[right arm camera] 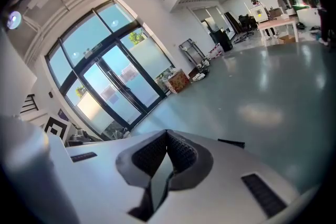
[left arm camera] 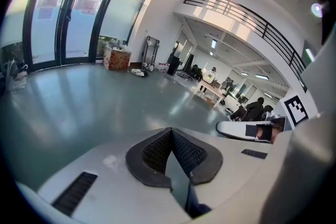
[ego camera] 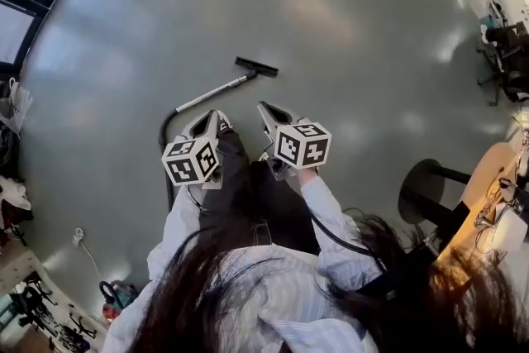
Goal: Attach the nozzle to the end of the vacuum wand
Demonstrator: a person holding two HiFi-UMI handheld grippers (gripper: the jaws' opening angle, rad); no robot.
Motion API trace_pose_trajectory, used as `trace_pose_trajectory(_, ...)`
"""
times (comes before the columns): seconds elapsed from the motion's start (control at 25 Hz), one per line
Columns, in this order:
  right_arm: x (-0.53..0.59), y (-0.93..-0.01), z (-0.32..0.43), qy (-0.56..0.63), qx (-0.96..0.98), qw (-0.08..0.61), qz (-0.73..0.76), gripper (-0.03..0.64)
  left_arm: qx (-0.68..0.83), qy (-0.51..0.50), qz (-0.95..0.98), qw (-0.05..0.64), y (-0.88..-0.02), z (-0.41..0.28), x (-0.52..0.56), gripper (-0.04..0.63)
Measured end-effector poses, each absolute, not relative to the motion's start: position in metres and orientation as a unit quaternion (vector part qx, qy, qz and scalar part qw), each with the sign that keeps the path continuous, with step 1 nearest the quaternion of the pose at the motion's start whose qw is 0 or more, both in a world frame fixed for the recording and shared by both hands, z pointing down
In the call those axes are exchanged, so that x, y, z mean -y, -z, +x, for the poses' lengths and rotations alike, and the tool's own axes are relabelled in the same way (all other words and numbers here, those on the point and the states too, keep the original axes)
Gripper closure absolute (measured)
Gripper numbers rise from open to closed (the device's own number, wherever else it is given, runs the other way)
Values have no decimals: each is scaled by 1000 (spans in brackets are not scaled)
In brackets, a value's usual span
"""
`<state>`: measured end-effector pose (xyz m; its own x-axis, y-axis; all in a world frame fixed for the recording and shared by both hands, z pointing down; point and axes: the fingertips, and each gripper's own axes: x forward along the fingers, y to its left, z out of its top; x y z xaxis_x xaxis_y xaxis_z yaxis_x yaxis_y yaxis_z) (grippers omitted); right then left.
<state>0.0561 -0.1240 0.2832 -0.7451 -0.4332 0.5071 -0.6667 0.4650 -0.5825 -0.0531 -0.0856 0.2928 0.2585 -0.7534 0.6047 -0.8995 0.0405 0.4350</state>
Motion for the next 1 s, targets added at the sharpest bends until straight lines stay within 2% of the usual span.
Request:
trace_pose_trajectory(0.4, 60, -266, 12, -403, 840, 154, 330, 611, 615, -48, 686, 386, -250, -112, 19, 591)
trace_pose_trajectory(0.8, -6, -239, -84, -385, 843, 109, 358, 611, 568, -76, 748, 335, -215, -173, -56, 591)
trace_pose_trajectory(1.0, -77, -245, -128, -396, 833, 95, 374, 611, 550, -36, 748, 370, -213, -222, -114, 591)
